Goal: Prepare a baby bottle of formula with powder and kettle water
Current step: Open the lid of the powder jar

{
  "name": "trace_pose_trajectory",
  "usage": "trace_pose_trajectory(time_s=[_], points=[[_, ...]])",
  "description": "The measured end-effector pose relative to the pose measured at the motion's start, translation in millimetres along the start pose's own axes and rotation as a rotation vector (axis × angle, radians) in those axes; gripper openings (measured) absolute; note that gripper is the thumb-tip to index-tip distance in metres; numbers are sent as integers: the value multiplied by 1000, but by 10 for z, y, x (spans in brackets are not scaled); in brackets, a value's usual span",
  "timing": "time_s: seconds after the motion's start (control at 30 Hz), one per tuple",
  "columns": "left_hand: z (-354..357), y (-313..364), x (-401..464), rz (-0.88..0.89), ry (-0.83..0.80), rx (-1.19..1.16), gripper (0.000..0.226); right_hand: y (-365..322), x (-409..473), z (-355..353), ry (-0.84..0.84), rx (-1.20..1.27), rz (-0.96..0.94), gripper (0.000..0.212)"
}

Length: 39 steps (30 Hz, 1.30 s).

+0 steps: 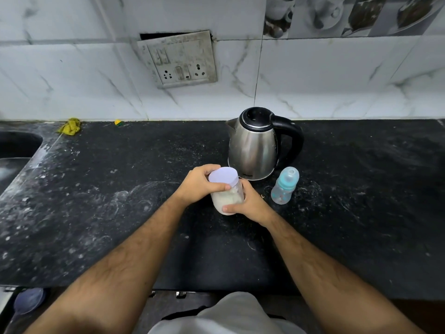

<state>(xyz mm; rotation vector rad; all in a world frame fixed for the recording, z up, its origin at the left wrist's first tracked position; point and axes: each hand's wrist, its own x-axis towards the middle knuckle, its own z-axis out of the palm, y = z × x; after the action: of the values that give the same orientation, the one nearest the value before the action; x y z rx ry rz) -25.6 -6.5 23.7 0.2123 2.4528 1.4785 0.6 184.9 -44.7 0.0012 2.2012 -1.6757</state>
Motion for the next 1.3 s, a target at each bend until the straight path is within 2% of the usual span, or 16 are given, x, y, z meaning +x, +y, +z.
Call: trace_pose_trajectory(time_s=[0.23,0.37,0.43,0.47,0.5,0.57,0.7,0.83,1.03,1.13,1.23,1.3], points=[[-37,123,-25,-46,-160,-203,22,-57,-96,-10,-68,67,-21,93],[-11,140,-3,-58,-214,-298,41,-80,-122,-16,-121,72,-9,93],[29,146,-16,-54,-185,-337,47,-106,-134,-1,-116,63,-3,95],[43,144,-22,-55,-160,-358,57,-121,-135,11,-108,50,0,95],[59,135,-26,-61,-134,-378,67,-124,-129,29,-100,38,-10,94],[99,114,-37,-74,-74,-404,73,-146,-154,72,-70,4,-20,87],[192,140,-74,-89,31,-416,62,-149,-186,162,22,-14,-35,71],[230,198,-106,-81,78,-418,49,-67,-181,219,65,-28,-47,93],[275,229,-141,-45,126,-364,35,-174,-315,253,187,-67,-73,84],[312,222,-126,-68,209,-326,27,-250,-355,296,267,-109,-69,79],[343,215,-106,-100,251,-293,29,-275,-358,312,286,-159,-76,82],[348,223,-90,-113,243,-254,40,-267,-357,303,287,-169,-74,87]])
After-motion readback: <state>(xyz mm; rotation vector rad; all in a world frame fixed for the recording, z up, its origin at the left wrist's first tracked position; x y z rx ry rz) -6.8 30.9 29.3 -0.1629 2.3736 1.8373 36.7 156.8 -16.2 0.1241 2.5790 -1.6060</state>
